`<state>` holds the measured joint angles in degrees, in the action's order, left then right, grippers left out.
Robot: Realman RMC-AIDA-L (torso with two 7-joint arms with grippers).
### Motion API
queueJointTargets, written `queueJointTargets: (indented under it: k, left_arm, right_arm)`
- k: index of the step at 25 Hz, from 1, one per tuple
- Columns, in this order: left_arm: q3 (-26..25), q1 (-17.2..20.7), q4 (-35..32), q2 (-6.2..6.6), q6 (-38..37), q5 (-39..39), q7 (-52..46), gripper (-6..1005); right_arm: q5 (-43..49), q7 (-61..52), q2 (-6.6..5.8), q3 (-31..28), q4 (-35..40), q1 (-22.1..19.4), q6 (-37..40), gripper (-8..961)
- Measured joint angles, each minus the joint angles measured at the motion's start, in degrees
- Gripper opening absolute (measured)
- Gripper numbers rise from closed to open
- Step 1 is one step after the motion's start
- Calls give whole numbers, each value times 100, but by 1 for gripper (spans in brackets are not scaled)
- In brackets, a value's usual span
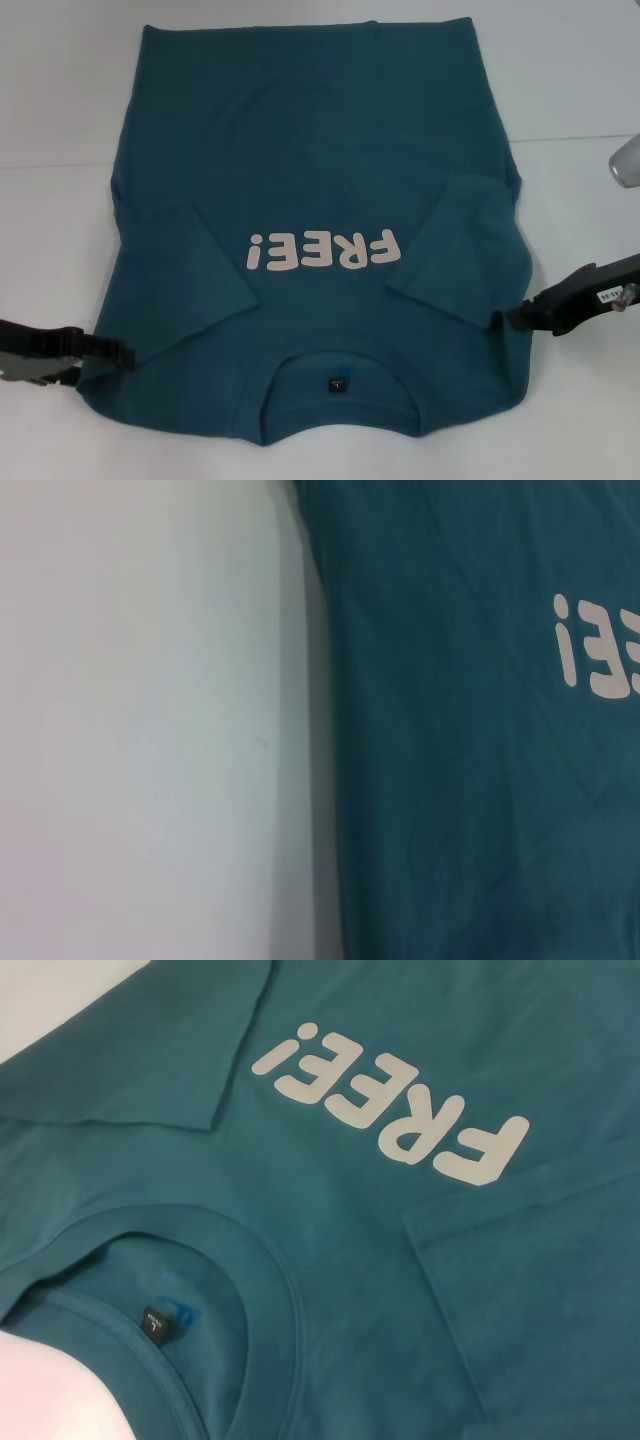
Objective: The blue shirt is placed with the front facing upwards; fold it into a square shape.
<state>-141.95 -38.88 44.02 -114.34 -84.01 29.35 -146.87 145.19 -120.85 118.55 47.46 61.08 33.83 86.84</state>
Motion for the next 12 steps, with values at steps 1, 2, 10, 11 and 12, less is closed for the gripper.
queueJointTargets:
  k: [1, 2, 10, 11, 12]
  left_arm:
    - [1, -3, 1, 0, -6, 0, 0, 883]
    - [0, -5, 1, 0, -11, 0, 0, 883]
    - [0, -7, 2, 0, -18, 0, 0, 879]
    - [0, -7, 2, 0, -18, 0, 0, 877]
    - [0, -7, 2, 0, -18, 0, 0, 876]
  right_arm:
    - [0, 0, 1, 0, 0, 0, 0, 38]
    - [0, 0, 2, 0, 0, 0, 0, 38]
    - [0, -6, -4, 0, 0, 0, 2, 37]
    - [0, -6, -5, 0, 0, 0, 2, 37]
    - [0, -6, -5, 0, 0, 0, 2, 37]
